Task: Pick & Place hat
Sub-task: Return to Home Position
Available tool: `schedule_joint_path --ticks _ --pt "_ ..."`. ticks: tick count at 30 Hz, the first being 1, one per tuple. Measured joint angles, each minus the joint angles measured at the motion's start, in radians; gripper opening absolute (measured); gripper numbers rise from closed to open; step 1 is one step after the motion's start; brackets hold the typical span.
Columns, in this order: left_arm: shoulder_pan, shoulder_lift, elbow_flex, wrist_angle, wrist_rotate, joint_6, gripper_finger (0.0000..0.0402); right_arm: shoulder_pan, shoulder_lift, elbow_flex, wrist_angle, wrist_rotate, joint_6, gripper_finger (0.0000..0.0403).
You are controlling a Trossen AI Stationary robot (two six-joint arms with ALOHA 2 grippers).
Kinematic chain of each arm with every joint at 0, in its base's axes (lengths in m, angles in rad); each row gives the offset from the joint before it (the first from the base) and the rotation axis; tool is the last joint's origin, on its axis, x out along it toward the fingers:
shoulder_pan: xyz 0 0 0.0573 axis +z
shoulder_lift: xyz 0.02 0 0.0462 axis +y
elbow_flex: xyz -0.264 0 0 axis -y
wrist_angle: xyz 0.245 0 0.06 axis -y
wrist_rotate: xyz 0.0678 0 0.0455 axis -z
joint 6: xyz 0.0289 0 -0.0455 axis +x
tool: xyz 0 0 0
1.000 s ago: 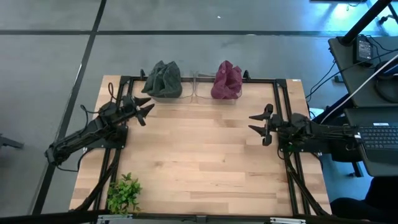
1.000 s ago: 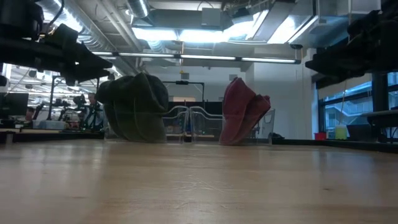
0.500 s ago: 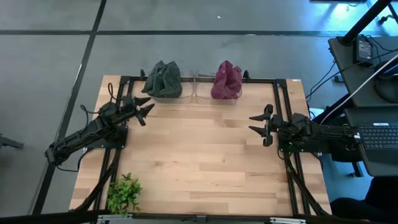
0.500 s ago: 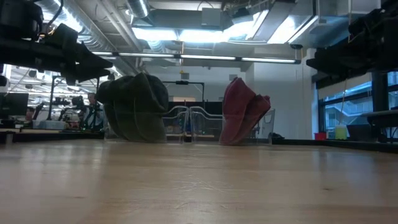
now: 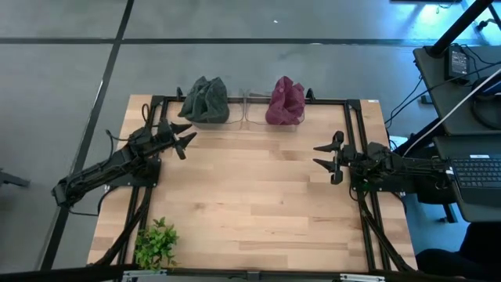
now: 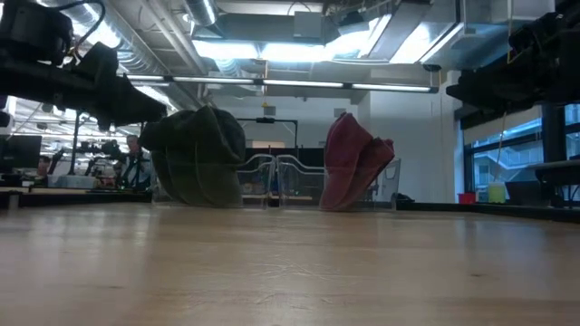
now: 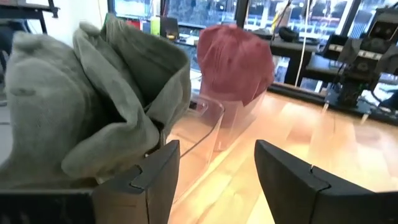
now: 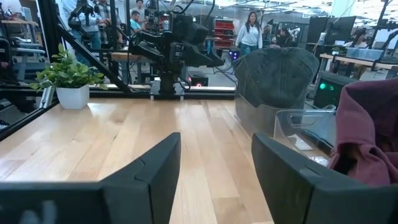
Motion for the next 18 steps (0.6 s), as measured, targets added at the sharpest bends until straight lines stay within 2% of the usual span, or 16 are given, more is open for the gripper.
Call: schedule_joint_path --ticks 12,18 --pt "0.000 0.070 0.000 0.010 -0.001 -0.021 0.0203 0.000 0.000 0.000 0.000 0.000 0.000 0.0198" --pt "0.000 0.068 0.000 0.117 -0.001 -0.006 0.0203 0.000 0.002 0.000 0.000 0.000 0.000 0.0198"
